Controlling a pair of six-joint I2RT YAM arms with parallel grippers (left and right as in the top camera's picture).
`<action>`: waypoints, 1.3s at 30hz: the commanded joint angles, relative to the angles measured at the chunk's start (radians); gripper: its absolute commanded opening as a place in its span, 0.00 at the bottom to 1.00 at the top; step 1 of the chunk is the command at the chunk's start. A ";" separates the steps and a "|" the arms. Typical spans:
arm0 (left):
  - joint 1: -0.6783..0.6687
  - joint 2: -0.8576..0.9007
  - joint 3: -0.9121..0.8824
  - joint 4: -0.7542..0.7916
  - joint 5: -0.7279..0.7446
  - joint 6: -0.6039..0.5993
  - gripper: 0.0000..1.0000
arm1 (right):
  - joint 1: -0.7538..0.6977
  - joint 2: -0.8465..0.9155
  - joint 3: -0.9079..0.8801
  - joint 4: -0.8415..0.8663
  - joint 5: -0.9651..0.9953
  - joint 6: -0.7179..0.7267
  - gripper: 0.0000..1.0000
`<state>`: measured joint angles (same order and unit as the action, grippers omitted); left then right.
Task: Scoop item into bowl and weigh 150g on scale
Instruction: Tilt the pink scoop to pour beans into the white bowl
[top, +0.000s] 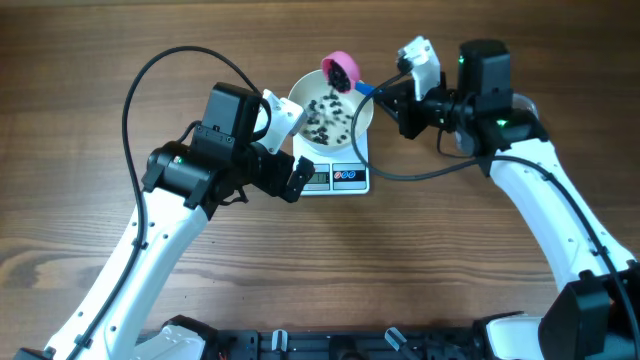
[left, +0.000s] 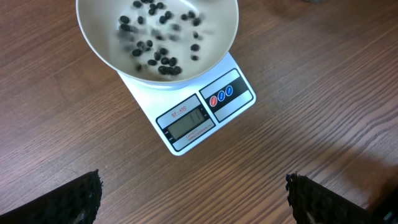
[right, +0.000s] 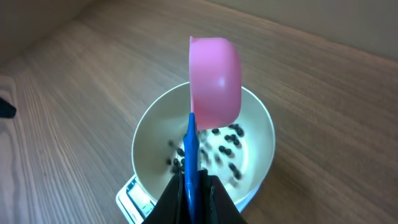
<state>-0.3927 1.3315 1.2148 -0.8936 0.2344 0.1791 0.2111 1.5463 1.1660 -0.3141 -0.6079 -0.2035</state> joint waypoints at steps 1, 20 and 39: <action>-0.005 -0.004 0.016 0.002 0.016 0.016 1.00 | 0.023 -0.019 0.006 0.006 0.066 -0.079 0.04; -0.005 -0.004 0.016 0.002 0.016 0.016 1.00 | 0.045 -0.020 0.006 0.011 0.145 -0.355 0.04; -0.005 -0.003 0.016 0.002 0.016 0.016 1.00 | 0.102 -0.037 0.006 0.055 0.278 0.002 0.04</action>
<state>-0.3927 1.3315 1.2148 -0.8936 0.2344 0.1791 0.3111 1.5459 1.1660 -0.2920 -0.3458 -0.4702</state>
